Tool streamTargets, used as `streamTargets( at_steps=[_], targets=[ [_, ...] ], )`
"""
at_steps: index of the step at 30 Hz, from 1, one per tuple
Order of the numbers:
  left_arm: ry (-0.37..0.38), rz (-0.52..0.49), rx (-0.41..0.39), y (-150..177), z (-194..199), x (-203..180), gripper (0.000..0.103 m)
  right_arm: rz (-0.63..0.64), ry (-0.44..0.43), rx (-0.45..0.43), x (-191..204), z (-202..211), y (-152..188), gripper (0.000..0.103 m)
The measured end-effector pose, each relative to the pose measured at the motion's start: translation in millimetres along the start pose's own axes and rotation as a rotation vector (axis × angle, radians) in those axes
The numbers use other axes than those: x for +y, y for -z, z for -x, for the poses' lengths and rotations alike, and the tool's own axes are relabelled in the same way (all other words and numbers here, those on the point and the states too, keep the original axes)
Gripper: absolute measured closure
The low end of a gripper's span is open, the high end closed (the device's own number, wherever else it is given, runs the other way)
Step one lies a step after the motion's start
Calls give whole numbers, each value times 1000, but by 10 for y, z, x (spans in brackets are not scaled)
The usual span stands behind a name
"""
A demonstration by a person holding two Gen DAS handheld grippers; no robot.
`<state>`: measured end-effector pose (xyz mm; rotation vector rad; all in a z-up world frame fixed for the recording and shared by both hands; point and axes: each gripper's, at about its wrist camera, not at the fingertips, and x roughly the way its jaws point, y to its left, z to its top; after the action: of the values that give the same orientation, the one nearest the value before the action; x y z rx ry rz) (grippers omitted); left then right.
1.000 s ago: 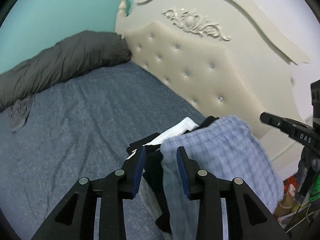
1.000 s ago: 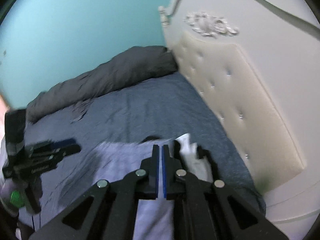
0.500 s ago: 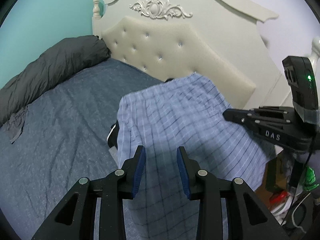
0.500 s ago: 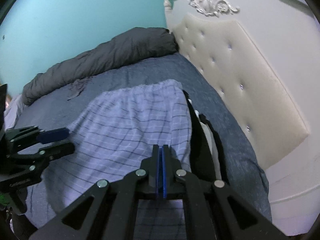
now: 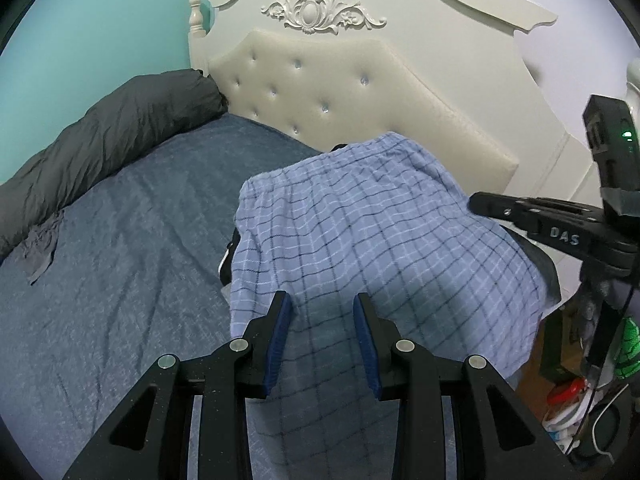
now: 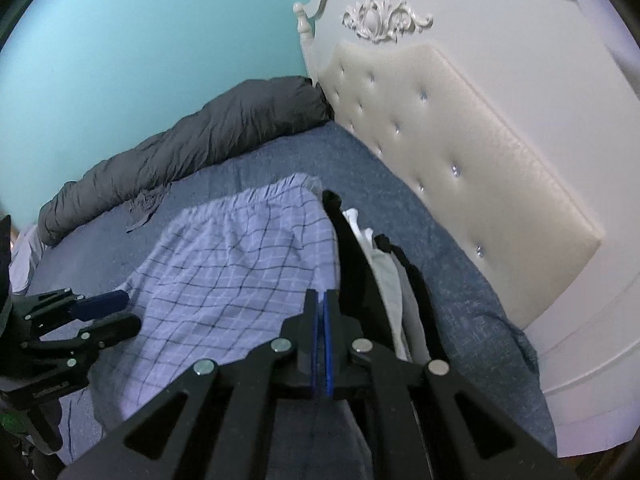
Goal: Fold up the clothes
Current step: 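Lower the shorts onto the folded clothes stack and open both grippers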
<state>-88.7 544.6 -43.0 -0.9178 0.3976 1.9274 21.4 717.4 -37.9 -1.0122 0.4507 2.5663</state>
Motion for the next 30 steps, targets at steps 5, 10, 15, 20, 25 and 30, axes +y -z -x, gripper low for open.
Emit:
streamTargets(
  at_steps=[5,10,15,20,25,30],
  targets=[
    [-4,14,-13,33,151,-6,67,-14,-16,-31,52,221,50,101],
    [-2,21,-26,102,335,-37,67,-35,-35,-59,112,435,142,101],
    [-10,25,-39,179,561,-70,67,-68,-42,-90,148,661,263,101],
    [-7,29,-63,244,827,-109,64,-76,-22,-105,193,837,392,101],
    [-6,30,-76,299,1045,-146,62,-87,-21,-109,229,989,509,101],
    [-13,31,-78,339,1170,-146,61,-91,-19,-107,218,1061,577,99]
  ],
)
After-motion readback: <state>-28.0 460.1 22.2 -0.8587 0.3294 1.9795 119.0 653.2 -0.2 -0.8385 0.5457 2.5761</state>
